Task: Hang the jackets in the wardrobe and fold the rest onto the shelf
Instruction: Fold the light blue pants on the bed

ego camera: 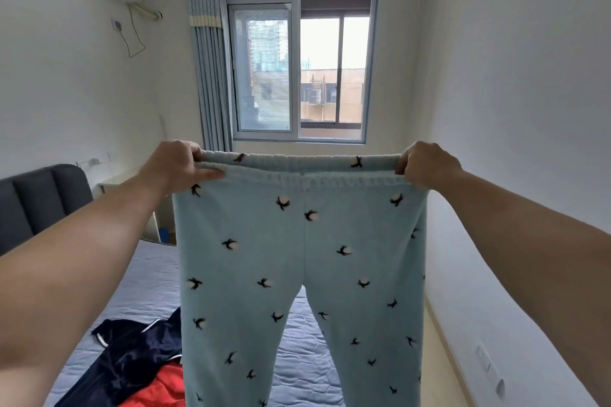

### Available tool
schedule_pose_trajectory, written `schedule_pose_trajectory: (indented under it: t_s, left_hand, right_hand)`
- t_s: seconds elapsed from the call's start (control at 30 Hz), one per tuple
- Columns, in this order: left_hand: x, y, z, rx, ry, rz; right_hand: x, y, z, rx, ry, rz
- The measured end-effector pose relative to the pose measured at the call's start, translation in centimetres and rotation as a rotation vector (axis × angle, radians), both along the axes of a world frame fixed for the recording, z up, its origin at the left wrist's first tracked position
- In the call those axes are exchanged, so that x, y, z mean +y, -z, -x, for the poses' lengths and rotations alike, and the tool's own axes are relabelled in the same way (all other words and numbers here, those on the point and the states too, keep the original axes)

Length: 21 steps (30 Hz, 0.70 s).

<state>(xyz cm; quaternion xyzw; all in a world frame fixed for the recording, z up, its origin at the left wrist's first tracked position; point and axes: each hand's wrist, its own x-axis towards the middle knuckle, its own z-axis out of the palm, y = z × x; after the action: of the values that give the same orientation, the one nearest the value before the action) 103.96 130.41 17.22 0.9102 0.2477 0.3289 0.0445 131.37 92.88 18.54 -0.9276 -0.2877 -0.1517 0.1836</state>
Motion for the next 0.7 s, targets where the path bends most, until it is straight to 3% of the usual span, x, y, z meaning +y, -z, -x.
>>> schedule_pose_trajectory:
  t_s: [0.17,0.43,0.63,0.7]
  left_hand:
    - [-0.4,0.4,-0.7,-0.099,-0.113,-0.022]
    - [-0.8,-0.5,-1.1,-0.08,-0.091,-0.032]
    - [-0.8,-0.4,-1.1,-0.066,-0.095,-0.003]
    - [-0.8,-0.3,-1.2,-0.044,-0.068,0.026]
  right_hand:
    - [0.5,0.5,0.3,0.041,0.054,-0.063]
    - [1.6,-0.3,0.9,0.261,0.025,-0.271]
    - [1.1,0.4,0.3,0.219,-0.169,-0.05]
    - [1.1,0.6,0.1,0.175,-0.197,-0.067]
